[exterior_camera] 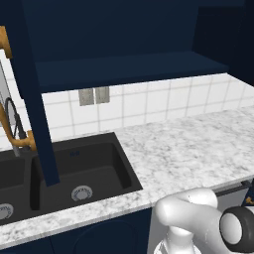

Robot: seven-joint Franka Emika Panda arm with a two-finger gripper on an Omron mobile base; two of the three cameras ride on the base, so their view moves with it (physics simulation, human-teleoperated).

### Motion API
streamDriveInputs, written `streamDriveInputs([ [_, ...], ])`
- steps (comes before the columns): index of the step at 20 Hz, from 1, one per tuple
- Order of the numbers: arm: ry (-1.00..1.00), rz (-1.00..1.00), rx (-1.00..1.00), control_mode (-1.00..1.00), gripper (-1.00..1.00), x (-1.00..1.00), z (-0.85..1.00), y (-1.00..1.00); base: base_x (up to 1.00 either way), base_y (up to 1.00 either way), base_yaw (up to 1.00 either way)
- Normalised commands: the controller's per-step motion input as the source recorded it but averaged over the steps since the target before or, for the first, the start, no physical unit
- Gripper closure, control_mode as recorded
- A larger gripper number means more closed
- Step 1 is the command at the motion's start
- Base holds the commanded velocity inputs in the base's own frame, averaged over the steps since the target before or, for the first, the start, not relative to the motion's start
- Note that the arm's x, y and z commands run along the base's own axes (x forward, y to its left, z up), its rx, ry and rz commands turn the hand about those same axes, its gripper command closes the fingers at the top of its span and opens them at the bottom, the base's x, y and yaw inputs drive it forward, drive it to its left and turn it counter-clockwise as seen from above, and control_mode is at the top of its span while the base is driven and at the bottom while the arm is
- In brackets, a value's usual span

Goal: Gather all objects into one cabinet and sort the glasses and bowls to opposite sides.

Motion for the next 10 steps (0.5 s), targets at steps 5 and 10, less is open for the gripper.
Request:
streamDriveInputs([
  [5,0.01,0.00,-0.09,-1.00,1.00,-0.25,0.00,0.03,0.00,0.00,0.00],
  [10,0.00,0.00,0.00,-1.00,1.00,0.00,0.00,0.00,0.00,0.00,0.00],
])
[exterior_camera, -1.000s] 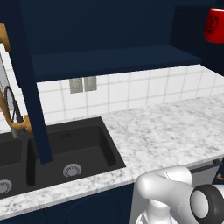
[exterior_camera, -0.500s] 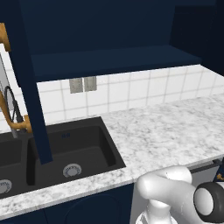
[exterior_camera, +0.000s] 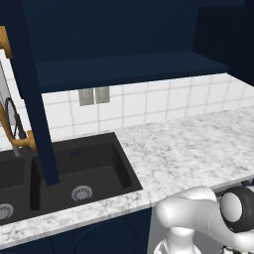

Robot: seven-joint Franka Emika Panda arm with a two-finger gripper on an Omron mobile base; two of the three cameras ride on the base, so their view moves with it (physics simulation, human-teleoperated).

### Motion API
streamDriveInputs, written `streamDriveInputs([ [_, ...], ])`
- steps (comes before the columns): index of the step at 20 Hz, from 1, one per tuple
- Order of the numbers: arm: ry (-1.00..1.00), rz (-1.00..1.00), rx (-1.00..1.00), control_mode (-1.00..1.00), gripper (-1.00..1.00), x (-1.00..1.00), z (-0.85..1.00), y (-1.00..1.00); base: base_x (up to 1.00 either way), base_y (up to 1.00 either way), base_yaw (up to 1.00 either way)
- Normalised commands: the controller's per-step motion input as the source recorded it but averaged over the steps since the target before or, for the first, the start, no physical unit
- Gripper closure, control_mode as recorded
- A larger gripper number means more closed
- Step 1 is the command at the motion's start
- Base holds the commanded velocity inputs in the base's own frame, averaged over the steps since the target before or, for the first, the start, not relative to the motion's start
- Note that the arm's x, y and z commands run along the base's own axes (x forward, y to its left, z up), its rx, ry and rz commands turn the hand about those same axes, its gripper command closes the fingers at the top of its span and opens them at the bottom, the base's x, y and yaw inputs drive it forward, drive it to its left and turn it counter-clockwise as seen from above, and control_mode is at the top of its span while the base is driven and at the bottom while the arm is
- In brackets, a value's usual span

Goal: Gather all objects into one cabinet and sort the glasses and bowls to opposite sides.

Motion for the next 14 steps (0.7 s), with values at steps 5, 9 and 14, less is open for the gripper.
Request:
streamDriveInputs([
  [5,0.00,0.00,0.00,-1.00,1.00,0.00,0.00,0.00,0.00,0.00,0.00],
  [9,0.00,0.00,0.00,-1.00,1.00,0.00,-0.01,0.00,0.00,0.00,0.00],
  [14,0.00,0.00,-0.01,-1.00,1.00,-0.01,-0.05,0.00,0.00,0.00,0.00],
])
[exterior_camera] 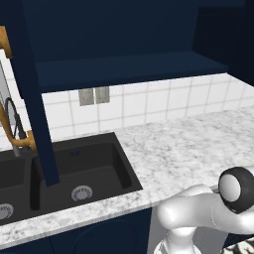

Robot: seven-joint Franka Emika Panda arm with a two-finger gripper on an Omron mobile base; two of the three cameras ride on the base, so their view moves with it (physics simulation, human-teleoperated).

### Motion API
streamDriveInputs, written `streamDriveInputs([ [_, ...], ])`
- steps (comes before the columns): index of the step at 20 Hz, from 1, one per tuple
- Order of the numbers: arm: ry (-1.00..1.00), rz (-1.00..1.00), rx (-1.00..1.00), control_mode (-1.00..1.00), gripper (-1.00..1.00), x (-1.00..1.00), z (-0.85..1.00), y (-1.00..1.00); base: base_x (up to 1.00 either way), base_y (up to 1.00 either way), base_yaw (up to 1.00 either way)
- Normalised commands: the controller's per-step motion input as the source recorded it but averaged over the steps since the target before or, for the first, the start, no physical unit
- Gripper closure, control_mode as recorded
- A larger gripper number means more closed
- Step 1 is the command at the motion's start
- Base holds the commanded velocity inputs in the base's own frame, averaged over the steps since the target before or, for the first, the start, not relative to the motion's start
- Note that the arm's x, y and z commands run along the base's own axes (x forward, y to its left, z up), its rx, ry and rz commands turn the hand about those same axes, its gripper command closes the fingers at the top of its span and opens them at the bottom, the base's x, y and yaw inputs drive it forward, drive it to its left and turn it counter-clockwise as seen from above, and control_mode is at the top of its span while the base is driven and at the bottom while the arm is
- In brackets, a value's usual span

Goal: Gather all objects into one cabinet and sort the glasses and bowls to opposite sides.

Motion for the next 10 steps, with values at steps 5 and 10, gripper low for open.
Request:
streamDriveInputs([
  [5,0.00,0.00,-0.01,-1.00,1.00,0.00,-0.07,-0.01,0.00,0.00,0.00],
  [10,0.00,0.00,0.00,-1.00,1.00,0.00,-0.05,-0.02,0.00,0.00,0.00],
])
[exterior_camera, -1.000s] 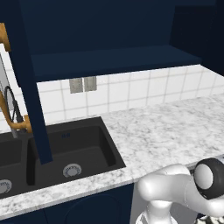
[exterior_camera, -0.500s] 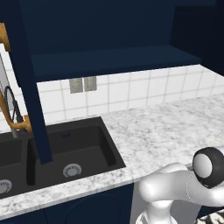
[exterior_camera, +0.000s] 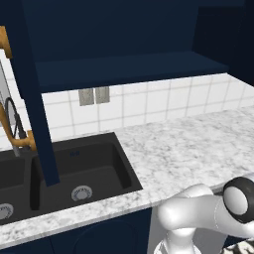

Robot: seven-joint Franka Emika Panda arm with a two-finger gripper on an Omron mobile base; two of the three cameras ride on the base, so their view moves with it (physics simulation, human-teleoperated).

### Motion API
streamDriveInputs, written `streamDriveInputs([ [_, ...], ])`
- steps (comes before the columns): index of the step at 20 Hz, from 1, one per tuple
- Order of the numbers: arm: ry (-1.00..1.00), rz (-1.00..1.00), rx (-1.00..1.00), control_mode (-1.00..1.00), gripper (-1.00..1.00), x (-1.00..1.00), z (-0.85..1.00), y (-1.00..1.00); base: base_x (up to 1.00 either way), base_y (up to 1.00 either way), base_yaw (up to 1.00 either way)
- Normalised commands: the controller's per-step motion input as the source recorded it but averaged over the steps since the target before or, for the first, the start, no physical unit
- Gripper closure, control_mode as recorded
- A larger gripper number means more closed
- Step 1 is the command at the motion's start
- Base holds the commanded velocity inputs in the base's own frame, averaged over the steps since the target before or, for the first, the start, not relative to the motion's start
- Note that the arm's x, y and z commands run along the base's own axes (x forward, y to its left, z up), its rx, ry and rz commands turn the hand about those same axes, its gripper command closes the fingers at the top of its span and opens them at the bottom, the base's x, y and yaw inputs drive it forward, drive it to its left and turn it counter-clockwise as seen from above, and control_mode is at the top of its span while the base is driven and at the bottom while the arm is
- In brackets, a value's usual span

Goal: Gather all objects into one cabinet and sort the glasses and bowls to opposite sides.

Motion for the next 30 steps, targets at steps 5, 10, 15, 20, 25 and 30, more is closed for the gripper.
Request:
streamDriveInputs([
  [5,0.00,0.00,0.00,1.00,1.00,0.00,0.00,0.00,-0.74,-0.23,0.02],
  [10,0.00,0.00,0.00,1.00,1.00,0.00,0.00,0.00,-1.00,-0.11,0.09],
  [15,0.00,0.00,0.00,1.00,1.00,0.00,0.00,0.00,-1.00,-0.20,0.11],
  [20,0.00,0.00,0.00,1.00,1.00,0.00,0.00,0.00,-0.74,-0.10,0.06],
  [25,0.00,0.00,0.00,1.00,1.00,0.00,0.00,0.00,0.16,-0.44,-0.83],
  [30,0.00,0.00,0.00,1.00,1.00,0.00,0.00,0.00,0.14,-0.21,-0.95],
])
